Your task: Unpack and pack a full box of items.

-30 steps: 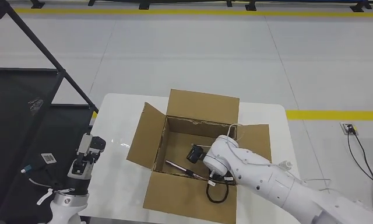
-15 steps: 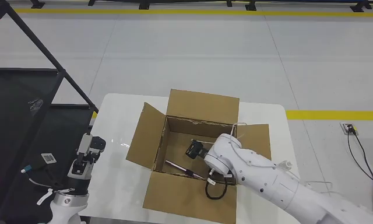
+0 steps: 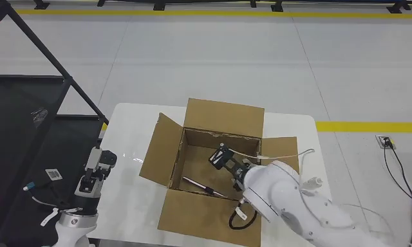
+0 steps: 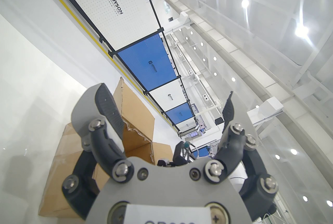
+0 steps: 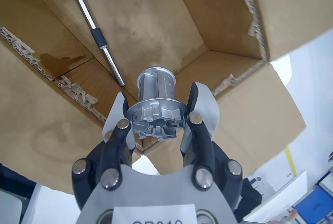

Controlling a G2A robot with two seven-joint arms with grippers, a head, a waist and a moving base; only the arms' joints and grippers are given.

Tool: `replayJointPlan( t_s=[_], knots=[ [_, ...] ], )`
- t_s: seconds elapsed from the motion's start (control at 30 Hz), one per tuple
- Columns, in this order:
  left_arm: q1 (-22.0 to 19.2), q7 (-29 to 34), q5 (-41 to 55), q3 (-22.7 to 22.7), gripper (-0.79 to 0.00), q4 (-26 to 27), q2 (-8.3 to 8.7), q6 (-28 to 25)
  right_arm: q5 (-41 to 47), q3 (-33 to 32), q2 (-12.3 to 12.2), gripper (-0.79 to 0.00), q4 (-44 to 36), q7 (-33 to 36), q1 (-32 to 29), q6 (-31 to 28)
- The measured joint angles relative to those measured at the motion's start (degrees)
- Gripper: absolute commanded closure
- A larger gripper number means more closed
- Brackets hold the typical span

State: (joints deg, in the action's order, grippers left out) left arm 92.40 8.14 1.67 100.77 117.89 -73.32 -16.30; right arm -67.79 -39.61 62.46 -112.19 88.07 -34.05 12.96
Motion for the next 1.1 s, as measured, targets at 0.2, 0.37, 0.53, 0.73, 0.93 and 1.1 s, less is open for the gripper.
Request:
replayJointPlan(
  t_s=[0.2,0.37,0.53,0.73,0.93,1.1],
  knots=[
    [0.0,0.0,0.0,0.0,-0.785,0.0,0.0,0.0,-13.0,-11.8,-4.3,0.0,-12.7,-0.1,-15.9,3.3],
    [0.0,0.0,0.0,0.0,-0.785,0.0,0.0,0.0,-17.8,-24.4,-5.6,0.0,-18.9,-0.1,-30.6,3.3],
    [0.0,0.0,0.0,0.0,-0.785,0.0,0.0,0.0,-16.1,-33.5,-4.9,0.0,-21.4,-0.1,-40.0,3.3],
    [0.0,0.0,0.0,0.0,-0.785,0.0,0.0,0.0,-11.2,-34.4,-4.2,0.0,-18.1,-1.8,-38.8,1.6],
    [0.0,0.0,0.0,0.0,-0.785,0.0,0.0,0.0,-8.1,-33.4,-3.6,0.0,-13.9,-4.2,-36.2,-0.9],
    [0.0,0.0,0.0,0.0,-0.785,0.0,0.0,0.0,-6.3,-30.8,-2.9,0.0,-9.9,-4.9,-32.9,-2.7]
  ],
)
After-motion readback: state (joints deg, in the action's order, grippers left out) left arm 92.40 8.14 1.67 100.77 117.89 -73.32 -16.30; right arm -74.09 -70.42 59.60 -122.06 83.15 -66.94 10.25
